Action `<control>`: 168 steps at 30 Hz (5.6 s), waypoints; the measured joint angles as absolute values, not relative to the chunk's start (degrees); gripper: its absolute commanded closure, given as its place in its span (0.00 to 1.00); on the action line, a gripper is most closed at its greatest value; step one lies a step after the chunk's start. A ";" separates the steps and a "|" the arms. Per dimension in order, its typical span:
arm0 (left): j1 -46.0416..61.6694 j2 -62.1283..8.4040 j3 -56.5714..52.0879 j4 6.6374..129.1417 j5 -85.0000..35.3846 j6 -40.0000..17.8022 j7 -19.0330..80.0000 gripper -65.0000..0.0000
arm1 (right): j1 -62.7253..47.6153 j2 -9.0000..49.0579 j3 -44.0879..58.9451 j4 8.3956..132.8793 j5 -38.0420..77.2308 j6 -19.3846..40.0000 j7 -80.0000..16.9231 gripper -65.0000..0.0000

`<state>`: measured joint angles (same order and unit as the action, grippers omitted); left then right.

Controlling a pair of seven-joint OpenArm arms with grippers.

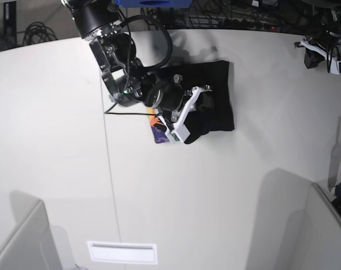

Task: Fold the T-shirt properly
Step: 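Release with the left gripper and press the folded bundle with the right gripper, then flip the bundle's edge over with the right gripper, then grasp the bundle's sides with the right and left grippers, then rotate and flatten the folded shirt with the left gripper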

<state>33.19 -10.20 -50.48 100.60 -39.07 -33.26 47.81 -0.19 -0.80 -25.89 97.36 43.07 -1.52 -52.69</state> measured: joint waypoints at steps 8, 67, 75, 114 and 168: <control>33.19 -10.20 -50.50 100.60 -39.05 -33.23 47.81 1.00 | -0.03 -0.84 -25.89 97.36 43.07 -1.52 -52.66 0.73; 32.84 -12.69 -57.67 95.92 -39.11 -33.43 47.79 1.00 | 7.07 -5.21 -44.01 89.43 36.21 -3.77 -55.75 1.00; 32.86 -12.67 -57.67 96.05 -39.09 -33.43 47.81 1.00 | 7.92 -0.01 -43.83 96.27 35.75 -10.96 -56.03 1.00; 25.50 -8.91 -44.47 104.27 -60.64 -35.94 59.35 0.00 | -0.36 12.51 -26.57 114.54 41.82 -10.74 -54.41 1.00; -21.89 -26.68 46.26 90.06 -18.92 -24.34 59.05 1.00 | -27.20 18.65 9.08 114.56 44.82 -10.68 -38.30 1.00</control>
